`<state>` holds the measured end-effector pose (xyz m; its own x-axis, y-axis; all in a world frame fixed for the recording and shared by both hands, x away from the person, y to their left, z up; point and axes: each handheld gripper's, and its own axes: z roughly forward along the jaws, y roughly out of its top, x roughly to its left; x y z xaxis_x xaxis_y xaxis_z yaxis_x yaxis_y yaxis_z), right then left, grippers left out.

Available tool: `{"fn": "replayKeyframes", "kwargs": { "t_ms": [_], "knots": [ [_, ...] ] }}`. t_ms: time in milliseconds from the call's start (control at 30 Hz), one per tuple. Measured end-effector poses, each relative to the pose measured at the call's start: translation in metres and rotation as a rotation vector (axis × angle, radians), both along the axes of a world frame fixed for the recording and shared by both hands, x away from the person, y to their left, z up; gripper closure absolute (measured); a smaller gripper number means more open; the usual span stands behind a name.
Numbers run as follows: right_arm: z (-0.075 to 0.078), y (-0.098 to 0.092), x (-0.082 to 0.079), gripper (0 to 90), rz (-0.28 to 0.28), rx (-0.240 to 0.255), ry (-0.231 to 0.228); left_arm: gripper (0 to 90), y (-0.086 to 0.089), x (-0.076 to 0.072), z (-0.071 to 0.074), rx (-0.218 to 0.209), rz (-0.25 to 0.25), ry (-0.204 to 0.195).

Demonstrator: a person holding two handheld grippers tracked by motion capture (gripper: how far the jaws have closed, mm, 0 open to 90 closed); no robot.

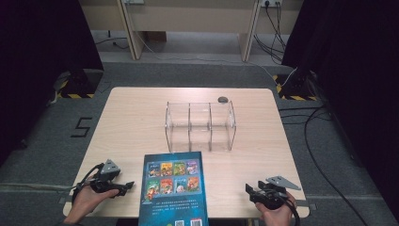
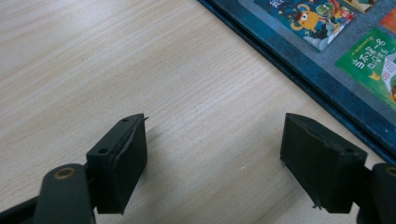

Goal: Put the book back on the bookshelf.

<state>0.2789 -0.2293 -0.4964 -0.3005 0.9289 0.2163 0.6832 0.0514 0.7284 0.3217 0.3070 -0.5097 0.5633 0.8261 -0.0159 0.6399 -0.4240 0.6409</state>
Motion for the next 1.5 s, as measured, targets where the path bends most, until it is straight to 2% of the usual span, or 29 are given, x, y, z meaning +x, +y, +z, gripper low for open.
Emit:
{"fn": "replayKeyframes", "kwargs": {
  "t_ms": [67, 233, 267, 300, 333, 367, 400, 433, 533, 567, 633, 767, 800, 900, 1000, 1233, 1500],
  "knots": [
    [0.0, 0.0, 0.0, 42.5, 0.002, 0.0, 0.001, 22.1, -0.001, -0.001, 0.0, 0.003, -0.004, 0.003],
    [-0.001, 0.002, 0.0, 42.4, 0.006, 0.003, 0.004, 23.6, -0.005, -0.004, 0.001, -0.029, -0.021, 0.016],
    [-0.001, 0.002, 0.0, 42.3, 0.008, 0.005, 0.005, 23.9, -0.007, -0.007, 0.001, -0.052, -0.03, 0.024],
    [-0.001, 0.002, 0.0, 42.3, 0.008, 0.005, 0.005, 24.2, -0.007, -0.007, 0.001, -0.052, -0.03, 0.024],
    [-0.001, 0.003, 0.0, 42.3, 0.01, 0.006, 0.006, 24.6, -0.01, -0.01, 0.002, -0.096, -0.041, 0.043],
    [-0.001, 0.003, 0.0, 42.3, 0.01, 0.006, 0.006, 25.0, -0.01, -0.01, 0.002, -0.096, -0.041, 0.043],
    [-0.002, 0.003, 0.0, 42.3, 0.012, 0.009, 0.006, 25.3, -0.012, -0.013, 0.002, -0.128, -0.052, 0.058],
    [-0.002, 0.003, 0.0, 42.3, 0.012, 0.009, 0.006, 25.8, -0.012, -0.013, 0.002, -0.128, -0.052, 0.058],
    [-0.002, 0.005, 0.0, 42.2, 0.015, 0.017, 0.011, 27.6, -0.021, -0.024, 0.003, -0.183, -0.089, 0.09],
    [-0.002, 0.005, 0.0, 42.2, 0.015, 0.017, 0.011, 28.2, -0.021, -0.024, 0.003, -0.183, -0.089, 0.09],
    [-0.002, 0.006, 0.0, 42.2, 0.02, 0.021, 0.013, 29.3, -0.027, -0.031, 0.003, -0.213, -0.119, 0.114],
    [-0.003, 0.009, 0.0, 42.2, 0.025, 0.028, 0.018, 31.6, -0.034, -0.036, 0.003, -0.22, -0.146, 0.123],
    [-0.003, 0.009, 0.001, 42.2, 0.031, 0.03, 0.015, 32.2, -0.039, -0.039, 0.003, -0.239, -0.165, 0.135],
    [-0.004, 0.01, 0.001, 42.2, 0.032, 0.034, 0.019, 32.8, -0.044, -0.041, 0.002, -0.245, -0.184, 0.141],
    [-0.004, 0.011, 0.001, 42.1, 0.037, 0.039, 0.022, 32.0, -0.048, -0.044, 0.003, -0.226, -0.191, 0.13],
    [-0.005, 0.013, 0.002, 42.1, 0.043, 0.047, 0.027, 33.1, -0.052, -0.044, 0.002, -0.238, -0.198, 0.131],
    [-0.006, 0.015, 0.002, 42.0, 0.045, 0.054, 0.029, 34.5, -0.079, -0.045, 0.001, -0.23, -0.265, 0.111]
  ]
}}
